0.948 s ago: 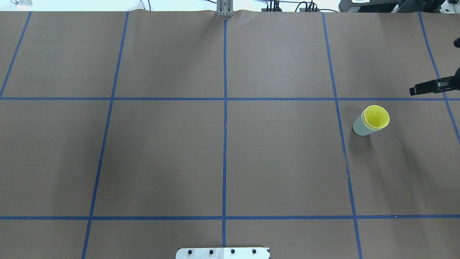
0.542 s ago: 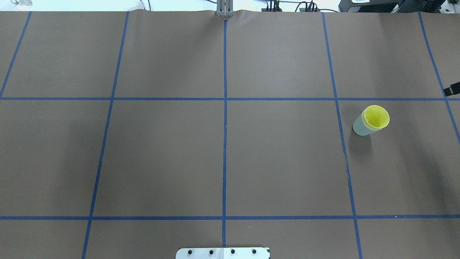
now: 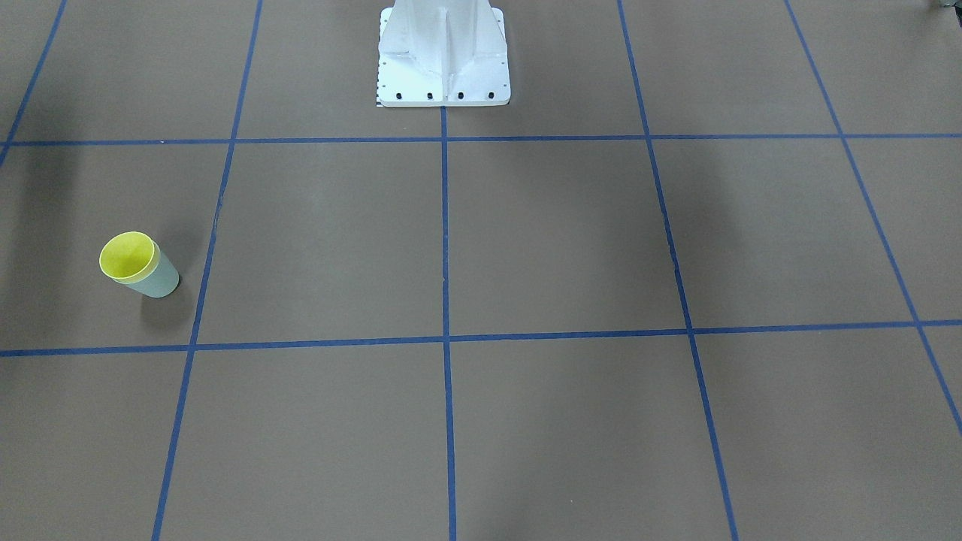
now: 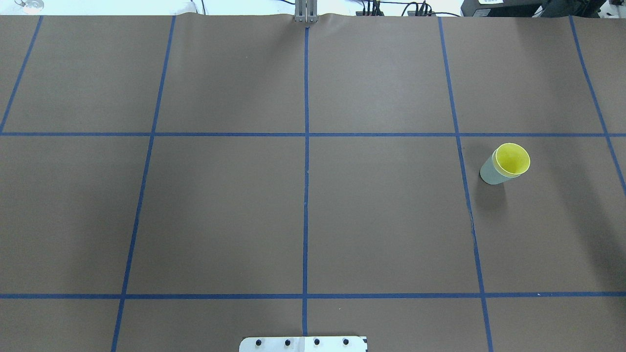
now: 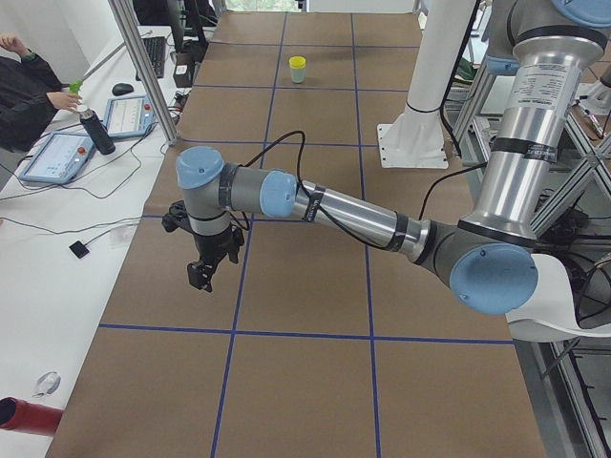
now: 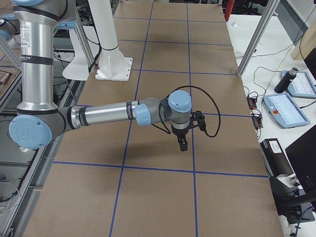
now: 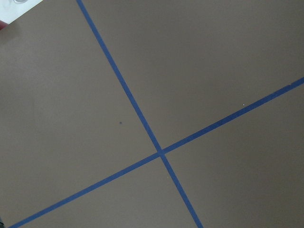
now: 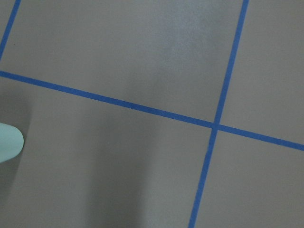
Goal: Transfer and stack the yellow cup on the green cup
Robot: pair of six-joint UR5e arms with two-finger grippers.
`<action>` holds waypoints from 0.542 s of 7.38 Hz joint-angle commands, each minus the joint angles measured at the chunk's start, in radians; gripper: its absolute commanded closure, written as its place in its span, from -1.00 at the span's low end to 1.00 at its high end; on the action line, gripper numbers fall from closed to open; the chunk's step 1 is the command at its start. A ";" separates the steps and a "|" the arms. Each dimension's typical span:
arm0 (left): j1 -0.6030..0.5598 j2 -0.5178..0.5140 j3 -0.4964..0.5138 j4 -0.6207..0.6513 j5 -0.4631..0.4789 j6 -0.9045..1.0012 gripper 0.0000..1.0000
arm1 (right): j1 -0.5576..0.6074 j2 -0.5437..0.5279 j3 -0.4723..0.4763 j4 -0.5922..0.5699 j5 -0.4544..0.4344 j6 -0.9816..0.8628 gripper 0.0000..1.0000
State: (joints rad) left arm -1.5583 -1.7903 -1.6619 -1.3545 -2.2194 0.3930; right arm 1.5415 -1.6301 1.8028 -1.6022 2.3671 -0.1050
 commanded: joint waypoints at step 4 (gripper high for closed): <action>-0.014 0.080 0.023 -0.041 0.003 -0.011 -1.00 | 0.061 -0.017 -0.003 -0.192 -0.005 -0.094 -0.98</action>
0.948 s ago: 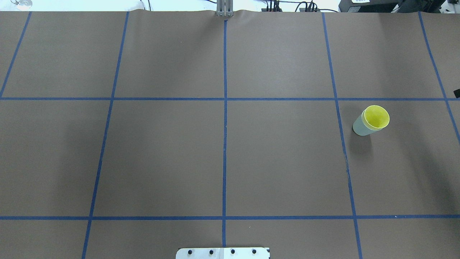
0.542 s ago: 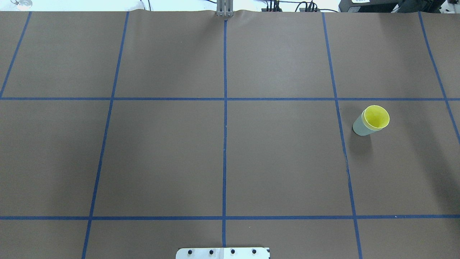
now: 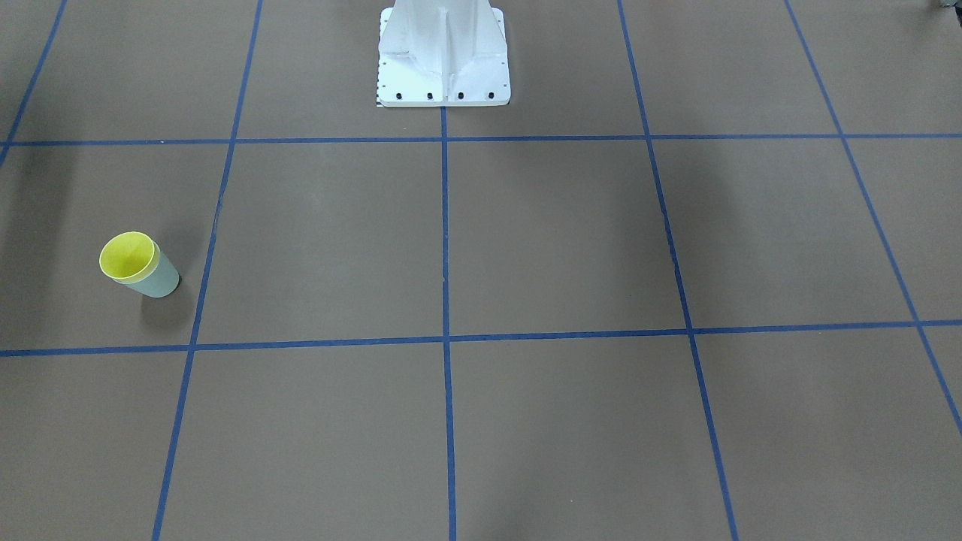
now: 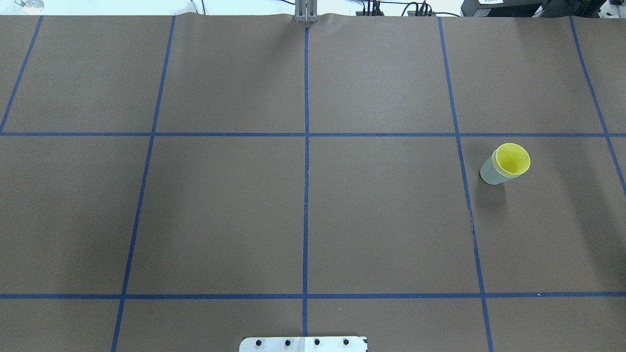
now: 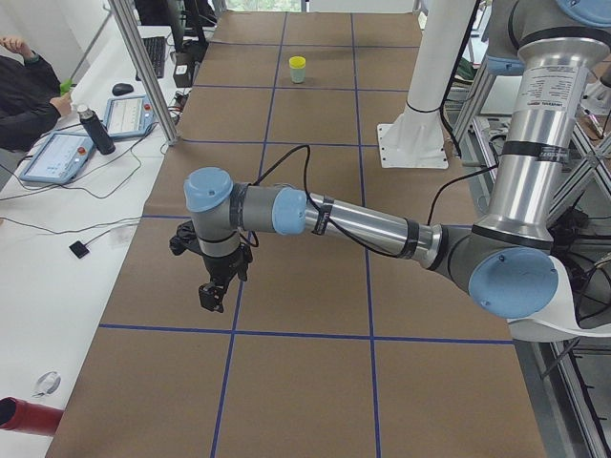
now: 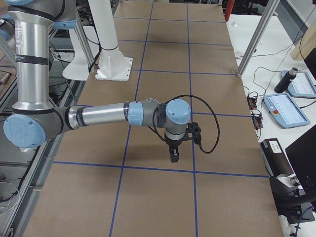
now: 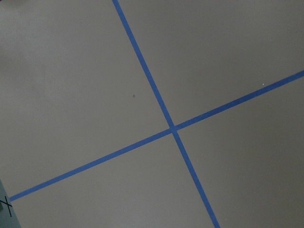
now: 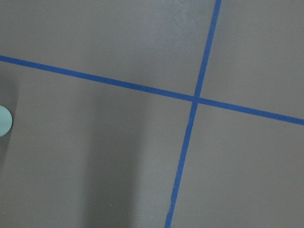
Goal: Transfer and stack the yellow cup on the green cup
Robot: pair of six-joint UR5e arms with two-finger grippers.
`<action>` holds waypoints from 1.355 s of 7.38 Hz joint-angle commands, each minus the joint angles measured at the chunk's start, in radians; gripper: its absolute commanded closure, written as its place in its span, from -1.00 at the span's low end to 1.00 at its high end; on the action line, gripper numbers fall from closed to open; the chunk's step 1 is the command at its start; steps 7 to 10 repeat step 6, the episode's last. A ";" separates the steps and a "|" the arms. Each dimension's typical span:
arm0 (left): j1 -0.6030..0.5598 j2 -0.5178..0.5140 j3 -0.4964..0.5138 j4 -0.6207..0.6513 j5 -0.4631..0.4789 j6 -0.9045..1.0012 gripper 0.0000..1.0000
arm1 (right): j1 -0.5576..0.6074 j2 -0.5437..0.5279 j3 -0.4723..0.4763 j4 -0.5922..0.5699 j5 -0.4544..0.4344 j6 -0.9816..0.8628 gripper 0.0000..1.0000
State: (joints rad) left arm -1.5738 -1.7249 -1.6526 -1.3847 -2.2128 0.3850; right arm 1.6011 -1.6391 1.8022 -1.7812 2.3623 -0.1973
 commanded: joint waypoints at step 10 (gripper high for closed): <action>0.011 0.096 0.086 -0.108 -0.010 -0.008 -1.00 | 0.002 -0.019 -0.004 -0.007 0.000 0.013 -0.98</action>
